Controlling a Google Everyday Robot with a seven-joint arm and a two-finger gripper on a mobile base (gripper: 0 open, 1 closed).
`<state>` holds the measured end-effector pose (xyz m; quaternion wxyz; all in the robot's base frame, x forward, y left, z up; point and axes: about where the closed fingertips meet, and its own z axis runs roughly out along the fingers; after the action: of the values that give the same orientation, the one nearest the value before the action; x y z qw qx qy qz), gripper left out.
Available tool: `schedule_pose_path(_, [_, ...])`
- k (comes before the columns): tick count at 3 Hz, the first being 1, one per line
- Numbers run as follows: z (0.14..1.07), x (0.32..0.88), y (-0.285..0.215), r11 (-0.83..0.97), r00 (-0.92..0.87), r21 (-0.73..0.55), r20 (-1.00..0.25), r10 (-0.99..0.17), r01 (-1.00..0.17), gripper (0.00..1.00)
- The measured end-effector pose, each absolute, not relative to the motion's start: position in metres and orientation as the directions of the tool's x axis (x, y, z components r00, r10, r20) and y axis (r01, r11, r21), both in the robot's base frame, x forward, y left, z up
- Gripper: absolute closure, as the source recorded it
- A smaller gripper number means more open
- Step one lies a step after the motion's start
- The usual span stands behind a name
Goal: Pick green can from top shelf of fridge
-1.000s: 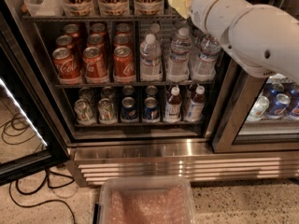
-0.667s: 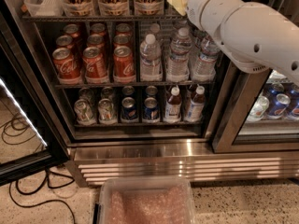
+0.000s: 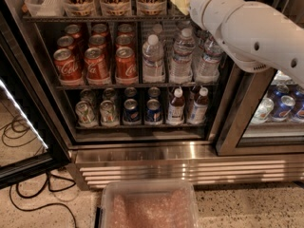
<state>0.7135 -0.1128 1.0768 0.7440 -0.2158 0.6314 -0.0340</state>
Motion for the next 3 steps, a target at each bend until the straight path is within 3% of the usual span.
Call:
schedule_pose_path(1, [1.0774,0.7191,-0.1156,0.906,0.202,-0.369,-0.922,-0.329,-0.209,0.38])
schedule_pose_path(3, [1.0774,0.7191,-0.1155,0.906,0.202,-0.369,-0.922,-0.329,-0.209,0.80])
